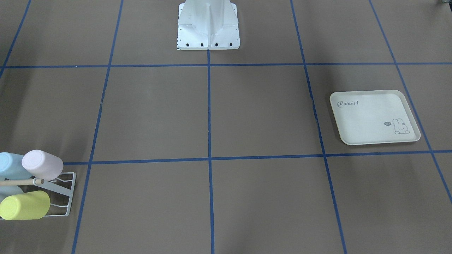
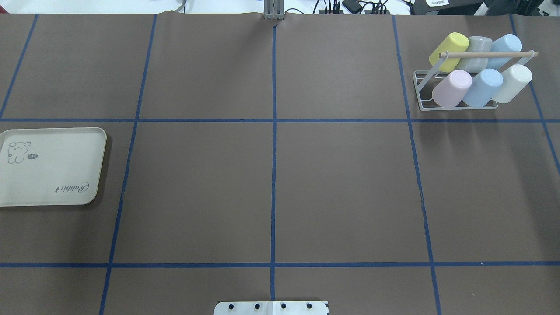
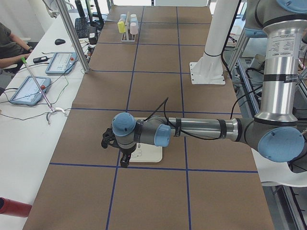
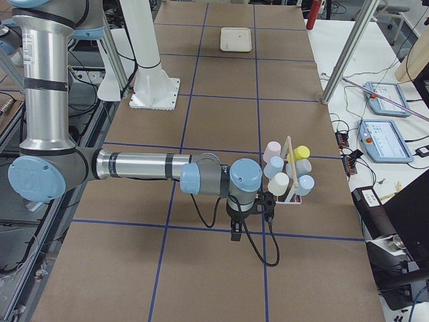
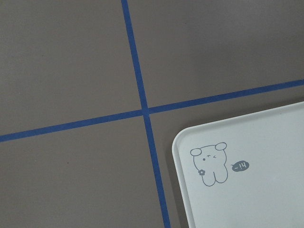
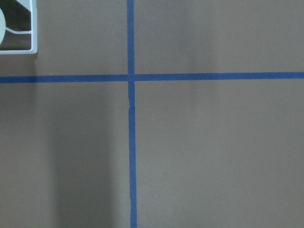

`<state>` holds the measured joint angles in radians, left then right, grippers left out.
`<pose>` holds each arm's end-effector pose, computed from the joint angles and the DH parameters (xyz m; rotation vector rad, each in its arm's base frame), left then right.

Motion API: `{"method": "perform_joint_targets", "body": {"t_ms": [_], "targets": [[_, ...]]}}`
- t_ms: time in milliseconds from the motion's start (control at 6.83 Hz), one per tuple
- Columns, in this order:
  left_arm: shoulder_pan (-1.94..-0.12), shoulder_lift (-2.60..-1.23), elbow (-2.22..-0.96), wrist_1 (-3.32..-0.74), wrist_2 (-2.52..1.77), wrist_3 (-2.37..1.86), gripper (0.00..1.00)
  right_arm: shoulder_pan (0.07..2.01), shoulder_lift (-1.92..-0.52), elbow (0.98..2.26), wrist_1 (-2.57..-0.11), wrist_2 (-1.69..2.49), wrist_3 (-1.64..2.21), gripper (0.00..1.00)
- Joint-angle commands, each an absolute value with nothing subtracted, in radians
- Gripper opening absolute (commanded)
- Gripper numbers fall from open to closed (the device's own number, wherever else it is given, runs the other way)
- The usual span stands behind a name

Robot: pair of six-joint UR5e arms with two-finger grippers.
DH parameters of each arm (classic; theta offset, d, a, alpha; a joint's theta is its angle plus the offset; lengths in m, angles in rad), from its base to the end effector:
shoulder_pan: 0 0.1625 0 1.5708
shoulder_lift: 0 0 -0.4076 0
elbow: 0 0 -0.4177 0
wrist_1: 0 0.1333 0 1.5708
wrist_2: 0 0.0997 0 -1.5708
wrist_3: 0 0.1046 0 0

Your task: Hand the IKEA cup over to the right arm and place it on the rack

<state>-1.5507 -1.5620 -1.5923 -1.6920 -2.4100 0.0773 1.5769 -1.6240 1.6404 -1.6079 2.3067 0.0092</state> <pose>-0.0450 -0.5232 0.6207 0.1500 0.8347 0.1477 0.0661 -0.4936 0.6423 -0.0209 -0.7359 0.0222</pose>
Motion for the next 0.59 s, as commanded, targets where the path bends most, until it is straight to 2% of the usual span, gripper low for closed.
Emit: {"method": "perform_joint_targets", "body": {"t_ms": [0, 439], "targets": [[-1.551, -1.562, -1.591, -1.692, -2.405, 0.077, 1.0, 1.577, -1.624, 1.64, -1.611, 2.296, 0.009, 1.0], [-1.551, -1.562, -1.592, -1.692, -2.399, 0.077, 1.0, 1.575, -1.626, 1.64, -1.611, 2.31, 0.017, 1.0]]}}
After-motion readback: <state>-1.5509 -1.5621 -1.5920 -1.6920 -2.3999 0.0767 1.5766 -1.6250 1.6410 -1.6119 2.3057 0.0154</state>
